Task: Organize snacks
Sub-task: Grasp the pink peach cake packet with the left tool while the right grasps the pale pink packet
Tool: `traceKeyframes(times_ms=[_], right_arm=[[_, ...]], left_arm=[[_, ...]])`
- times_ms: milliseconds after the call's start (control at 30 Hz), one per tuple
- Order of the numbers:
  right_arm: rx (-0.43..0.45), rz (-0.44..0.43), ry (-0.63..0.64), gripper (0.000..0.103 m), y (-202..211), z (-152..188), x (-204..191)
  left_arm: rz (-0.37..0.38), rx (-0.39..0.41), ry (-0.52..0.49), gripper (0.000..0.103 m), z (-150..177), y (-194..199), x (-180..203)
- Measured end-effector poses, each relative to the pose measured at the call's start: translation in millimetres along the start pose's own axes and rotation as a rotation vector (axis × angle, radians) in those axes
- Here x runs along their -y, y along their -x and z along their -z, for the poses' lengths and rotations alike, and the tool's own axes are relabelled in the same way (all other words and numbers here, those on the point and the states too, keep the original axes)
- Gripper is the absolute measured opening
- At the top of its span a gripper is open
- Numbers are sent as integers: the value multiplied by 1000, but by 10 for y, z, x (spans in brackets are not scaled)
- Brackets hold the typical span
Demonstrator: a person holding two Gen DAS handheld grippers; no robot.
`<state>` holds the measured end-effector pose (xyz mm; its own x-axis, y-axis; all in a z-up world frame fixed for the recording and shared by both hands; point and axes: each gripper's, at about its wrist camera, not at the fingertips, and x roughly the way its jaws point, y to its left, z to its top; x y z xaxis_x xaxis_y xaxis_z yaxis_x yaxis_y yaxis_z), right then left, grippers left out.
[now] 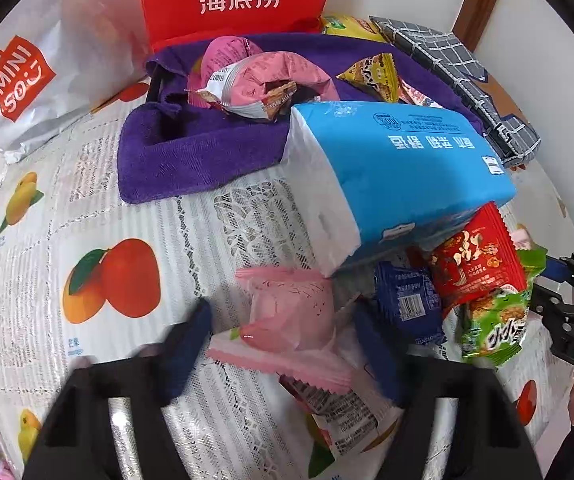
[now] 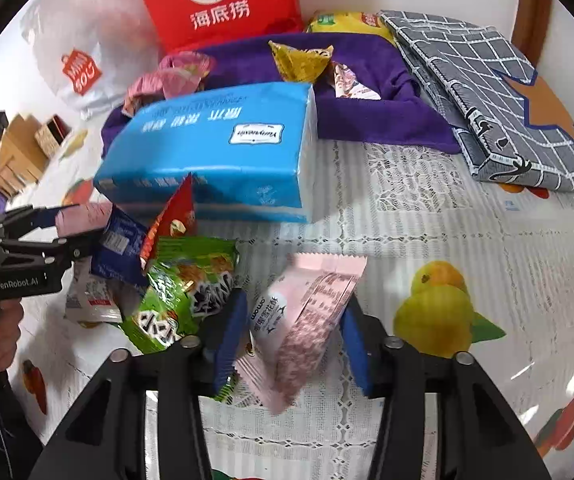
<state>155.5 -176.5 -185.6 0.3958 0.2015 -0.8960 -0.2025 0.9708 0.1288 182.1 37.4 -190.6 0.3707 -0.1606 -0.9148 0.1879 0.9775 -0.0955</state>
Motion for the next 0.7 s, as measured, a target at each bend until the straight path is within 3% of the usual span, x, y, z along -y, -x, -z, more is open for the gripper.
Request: traceKeyframes(times_ms=[100, 433, 467, 567, 700], right_arm=[[30, -7, -18, 66, 123, 64, 73], [66, 33, -70, 66, 67, 104, 121], [60, 28, -89, 65, 11, 76, 132], [70, 15, -105, 46, -80, 49, 142], [79, 39, -76, 35, -61, 46, 111]], left_arm=[[40, 9, 34, 36, 31, 44, -96], [7, 47, 82, 36, 224, 254, -292], [7, 53, 90, 36, 261, 292, -336], [18, 65, 111, 36, 342, 371, -418], [24, 74, 125, 36, 413, 426, -417]])
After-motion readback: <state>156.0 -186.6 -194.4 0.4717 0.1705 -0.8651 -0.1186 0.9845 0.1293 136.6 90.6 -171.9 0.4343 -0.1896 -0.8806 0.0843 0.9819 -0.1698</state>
